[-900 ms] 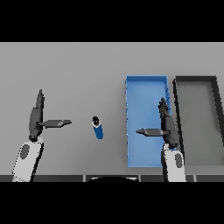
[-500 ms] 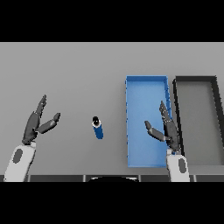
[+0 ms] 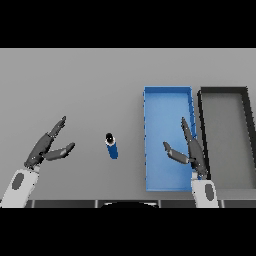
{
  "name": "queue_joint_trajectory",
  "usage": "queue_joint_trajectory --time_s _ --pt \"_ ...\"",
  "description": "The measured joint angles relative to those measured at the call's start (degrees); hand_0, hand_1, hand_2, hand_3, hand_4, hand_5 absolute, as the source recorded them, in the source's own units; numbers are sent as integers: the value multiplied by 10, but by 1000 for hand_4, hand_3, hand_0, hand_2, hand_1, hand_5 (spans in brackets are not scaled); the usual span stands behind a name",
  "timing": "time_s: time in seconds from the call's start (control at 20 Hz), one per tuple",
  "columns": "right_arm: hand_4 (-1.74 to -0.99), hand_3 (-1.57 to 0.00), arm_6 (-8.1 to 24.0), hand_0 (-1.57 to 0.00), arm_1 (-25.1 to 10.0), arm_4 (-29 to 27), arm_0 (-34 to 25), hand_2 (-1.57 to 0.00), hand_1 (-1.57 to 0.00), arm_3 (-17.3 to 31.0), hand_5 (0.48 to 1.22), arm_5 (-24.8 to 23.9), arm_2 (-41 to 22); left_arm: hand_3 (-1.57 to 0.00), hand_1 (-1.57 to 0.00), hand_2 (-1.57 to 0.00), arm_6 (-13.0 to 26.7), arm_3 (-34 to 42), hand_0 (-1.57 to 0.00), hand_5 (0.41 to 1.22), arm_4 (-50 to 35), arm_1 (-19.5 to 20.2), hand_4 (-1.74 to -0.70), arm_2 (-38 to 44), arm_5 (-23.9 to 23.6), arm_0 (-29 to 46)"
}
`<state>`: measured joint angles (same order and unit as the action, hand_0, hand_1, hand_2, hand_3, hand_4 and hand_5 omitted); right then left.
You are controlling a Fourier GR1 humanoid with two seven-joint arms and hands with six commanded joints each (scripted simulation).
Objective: Pick up the blue pipe and place it into the blue bin.
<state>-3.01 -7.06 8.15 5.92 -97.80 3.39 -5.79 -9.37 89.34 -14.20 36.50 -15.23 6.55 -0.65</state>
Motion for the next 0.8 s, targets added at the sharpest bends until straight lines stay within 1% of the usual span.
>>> queue_joint_trajectory --time_s 0.1,0.2,0.3,0.35,0.4,0.5,0.55,0.65,0.7,0.75,0.8 --pt "-1223 1 -17 1 2 -2 0 1 1 -1 601 4 -3 1 1 1 4 16 1 548 8 9 -1037 -20 23 9" --pt "-1229 1 -22 1 -7 -5 -2 1 1 2 606 10 1 1 1 1 29 38 1 513 8 14 -1052 -38 38 8" --pt "-1239 1 -20 1 0 -1 -1 1 1 5 606 7 -3 1 1 1 54 52 1 488 7 13 -1076 -57 53 6" --pt "-1244 1 -28 1 -1 -2 0 1 1 2 607 5 -1 1 1 1 65 57 1 480 8 9 -1086 -66 58 1" --pt "-1248 1 -19 1 -3 -5 -9 1 1 6 612 5 4 1 1 1 65 56 1 472 16 0 -1091 -77 61 -1" --pt "-1257 1 -33 1 0 2 6 1 1 1 617 7 -5 1 1 1 65 61 1 454 31 -10 -1097 -96 66 -4" --pt "-1262 1 -19 1 0 -1 -6 1 1 4 617 6 -2 1 1 1 62 61 1 447 37 -15 -1101 -104 68 -6" --pt "-1265 1 -30 1 1 -4 1 1 1 0 616 8 -2 1 1 1 64 55 1 447 51 -40 -1114 -125 69 -8" --pt "-1270 1 -22 1 -1 -9 0 1 1 0 617 8 3 1 1 1 75 49 1 446 47 -51 -1117 -128 71 -22" --pt "-1272 1 -23 1 1 -8 4 1 1 -5 617 8 0 1 1 1 77 36 1 446 52 -66 -1117 -134 71 -31" --pt "-1271 1 -22 1 0 -11 9 1 1 -6 616 10 1 1 1 1 70 26 1 446 58 -72 -1118 -137 72 -35"
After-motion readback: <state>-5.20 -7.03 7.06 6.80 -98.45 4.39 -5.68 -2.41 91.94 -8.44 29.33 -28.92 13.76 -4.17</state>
